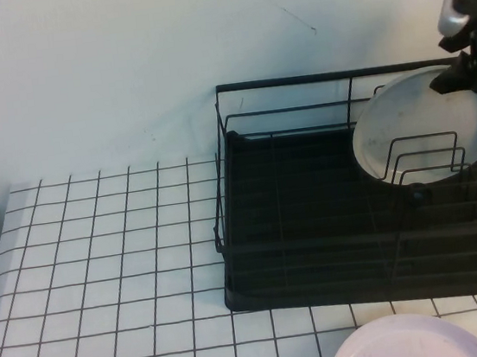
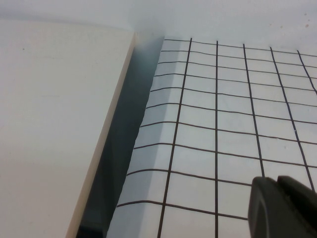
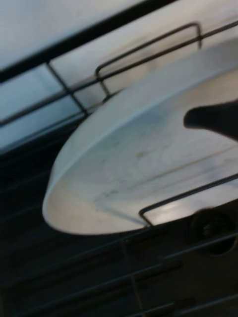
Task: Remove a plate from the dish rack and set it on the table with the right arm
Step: Grasp the plate from the shelf, then place the plate from the table
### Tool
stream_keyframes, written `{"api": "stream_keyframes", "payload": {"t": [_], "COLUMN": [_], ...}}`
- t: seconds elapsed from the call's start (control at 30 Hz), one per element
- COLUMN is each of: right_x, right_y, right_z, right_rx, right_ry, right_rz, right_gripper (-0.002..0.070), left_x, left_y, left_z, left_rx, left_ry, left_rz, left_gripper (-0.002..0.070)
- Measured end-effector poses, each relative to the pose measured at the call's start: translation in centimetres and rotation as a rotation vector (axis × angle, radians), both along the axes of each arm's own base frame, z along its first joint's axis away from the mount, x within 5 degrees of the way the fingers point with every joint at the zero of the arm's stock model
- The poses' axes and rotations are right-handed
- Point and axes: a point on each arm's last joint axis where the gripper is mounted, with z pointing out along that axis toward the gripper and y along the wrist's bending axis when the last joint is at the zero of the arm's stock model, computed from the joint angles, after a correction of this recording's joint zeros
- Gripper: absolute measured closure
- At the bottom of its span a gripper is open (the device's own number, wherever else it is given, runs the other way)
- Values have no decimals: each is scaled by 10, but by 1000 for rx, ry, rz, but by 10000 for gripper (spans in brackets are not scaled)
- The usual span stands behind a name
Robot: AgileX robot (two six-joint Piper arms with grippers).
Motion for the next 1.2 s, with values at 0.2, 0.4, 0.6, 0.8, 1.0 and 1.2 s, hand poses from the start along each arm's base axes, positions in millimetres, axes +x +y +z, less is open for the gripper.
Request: {"api": "stream_keyframes", "payload": {"t": [0.2,0.4,0.6,0.8,1.0,1.2], "right_x": [5,4,-17,-68,-151,-213], "right_y": [17,16,12,6,1,6], "right_z": [-12,-9,31,113,194,186], "right_rx": [-19,-38,-101,-115,90,266], "right_ry": [-6,-10,-65,-191,-225,82], "right_rz": [55,64,92,5,-250,-325], "right_gripper": [220,549,559,570,570,570], "left_x": [0,0,0,0,0,0], "left_y": [0,0,0,0,0,0], "left_z": [0,0,0,0,0,0], "left_rx": [0,0,0,0,0,0], "left_ry": [0,0,0,0,0,0], "left_rz": [0,0,0,0,0,0], "left_gripper": [678,678,678,678,678,678]}}
